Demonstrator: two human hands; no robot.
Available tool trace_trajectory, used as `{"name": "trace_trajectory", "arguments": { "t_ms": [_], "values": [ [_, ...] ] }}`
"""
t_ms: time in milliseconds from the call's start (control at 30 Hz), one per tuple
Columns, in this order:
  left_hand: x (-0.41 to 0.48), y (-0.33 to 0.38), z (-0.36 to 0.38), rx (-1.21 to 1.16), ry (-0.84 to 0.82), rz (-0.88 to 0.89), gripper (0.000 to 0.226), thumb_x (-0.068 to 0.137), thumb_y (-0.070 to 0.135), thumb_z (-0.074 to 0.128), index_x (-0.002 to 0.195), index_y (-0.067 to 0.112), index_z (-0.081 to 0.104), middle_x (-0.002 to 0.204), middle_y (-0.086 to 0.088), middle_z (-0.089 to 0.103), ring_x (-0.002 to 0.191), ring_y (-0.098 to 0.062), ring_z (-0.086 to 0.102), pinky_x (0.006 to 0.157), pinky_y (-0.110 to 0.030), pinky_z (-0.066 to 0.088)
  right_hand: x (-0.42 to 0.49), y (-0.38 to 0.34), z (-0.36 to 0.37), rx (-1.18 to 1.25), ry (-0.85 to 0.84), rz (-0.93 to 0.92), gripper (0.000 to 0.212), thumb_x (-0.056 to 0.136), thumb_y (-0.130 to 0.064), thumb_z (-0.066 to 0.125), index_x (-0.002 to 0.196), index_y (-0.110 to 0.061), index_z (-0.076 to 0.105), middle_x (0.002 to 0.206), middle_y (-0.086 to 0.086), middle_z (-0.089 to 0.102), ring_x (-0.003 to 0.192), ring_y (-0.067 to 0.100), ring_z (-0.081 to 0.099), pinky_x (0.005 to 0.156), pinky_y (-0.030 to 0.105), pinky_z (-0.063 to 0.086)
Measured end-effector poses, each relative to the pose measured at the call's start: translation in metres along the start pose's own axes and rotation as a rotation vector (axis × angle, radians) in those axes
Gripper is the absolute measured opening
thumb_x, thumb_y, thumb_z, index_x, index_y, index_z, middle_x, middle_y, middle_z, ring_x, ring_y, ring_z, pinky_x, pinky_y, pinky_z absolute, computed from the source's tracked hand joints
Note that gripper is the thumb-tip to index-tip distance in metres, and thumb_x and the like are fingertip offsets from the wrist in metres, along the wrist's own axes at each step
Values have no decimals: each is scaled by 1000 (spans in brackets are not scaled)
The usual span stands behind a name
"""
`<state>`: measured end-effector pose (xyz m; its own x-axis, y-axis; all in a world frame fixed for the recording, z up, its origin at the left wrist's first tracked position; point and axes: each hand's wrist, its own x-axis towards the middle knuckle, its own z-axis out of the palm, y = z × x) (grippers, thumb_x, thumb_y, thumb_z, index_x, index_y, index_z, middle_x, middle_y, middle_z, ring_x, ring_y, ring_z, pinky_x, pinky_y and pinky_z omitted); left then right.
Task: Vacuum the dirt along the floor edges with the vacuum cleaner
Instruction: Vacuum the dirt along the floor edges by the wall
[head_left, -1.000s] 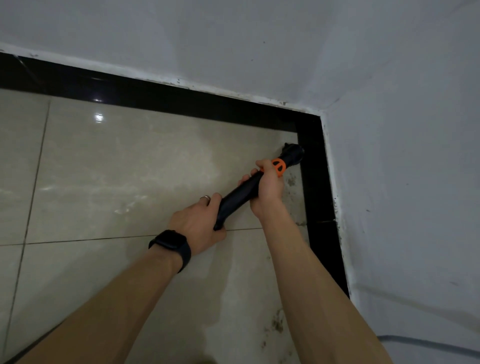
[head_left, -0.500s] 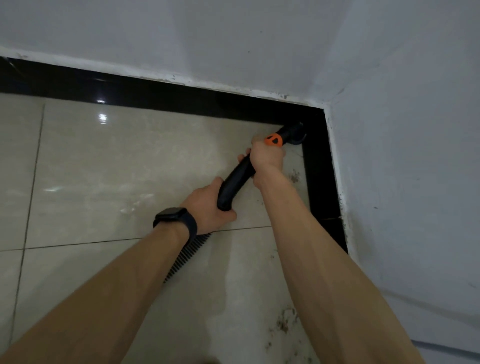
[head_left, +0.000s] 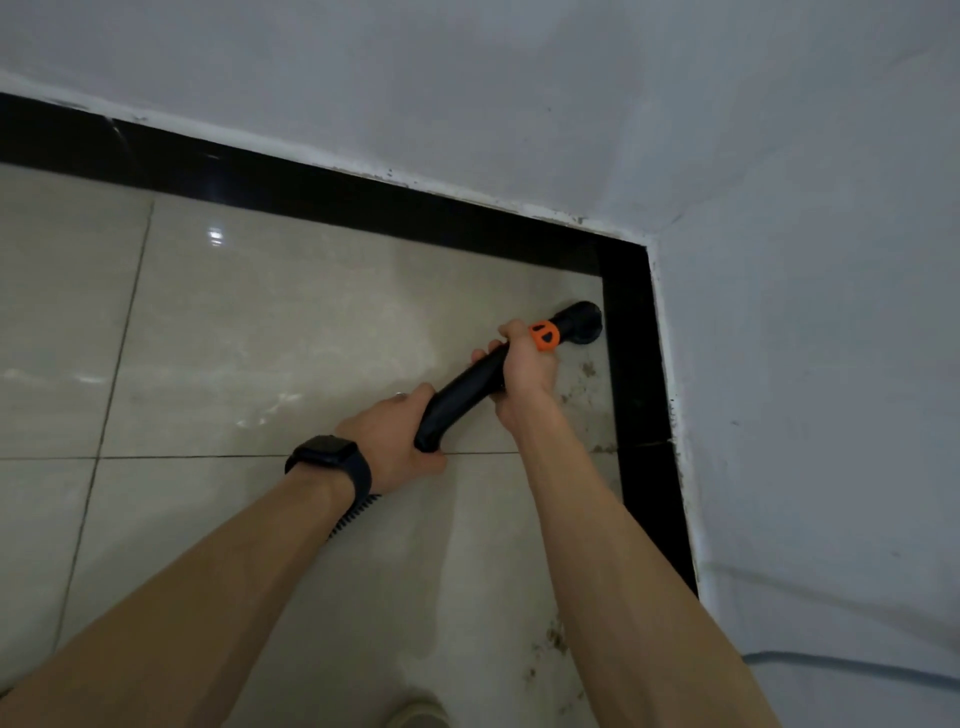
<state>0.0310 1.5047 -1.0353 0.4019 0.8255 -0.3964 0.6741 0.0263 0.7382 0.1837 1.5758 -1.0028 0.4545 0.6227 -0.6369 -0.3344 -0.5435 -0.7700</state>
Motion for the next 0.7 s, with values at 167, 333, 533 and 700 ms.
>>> {"name": "trace_trajectory", "arguments": {
  "t_ms": [167, 333, 533, 700],
  "values": [
    [-28, -24, -34, 89, -4, -54, 34, 81, 35, 69, 95, 29, 39, 86, 4, 54, 72, -14, 56, 58, -30, 47, -28, 20, 31, 70, -32, 33, 29, 95, -9, 64, 122, -4, 56, 74, 8, 60, 49, 19, 64, 51, 29, 56],
    [-71, -59, -59, 187, 2, -106, 31, 83, 35, 67, 95, 31, 38, 89, 4, 54, 77, -18, 56, 70, -37, 53, -66, 57, 55, 180, -91, 85, 11, 96, -9, 65, 104, -9, 56, 65, 4, 62, 50, 20, 66, 52, 30, 58],
    [-121, -84, -65, 279, 7, -141, 38, 81, 39, 67, 100, 37, 34, 93, 7, 50, 79, -19, 56, 69, -36, 52, -107, 95, 60, 221, -159, 153, 11, 96, -11, 65, 93, -13, 54, 59, 0, 62, 55, 23, 67, 58, 33, 58],
    [-143, -89, -56, 293, 12, -157, 41, 81, 42, 68, 102, 37, 34, 95, 7, 51, 78, -16, 55, 70, -37, 53, -123, 107, 58, 169, -146, 135, 10, 96, -11, 63, 93, -12, 54, 62, 1, 61, 53, 23, 67, 57, 32, 58]
  ]
}}
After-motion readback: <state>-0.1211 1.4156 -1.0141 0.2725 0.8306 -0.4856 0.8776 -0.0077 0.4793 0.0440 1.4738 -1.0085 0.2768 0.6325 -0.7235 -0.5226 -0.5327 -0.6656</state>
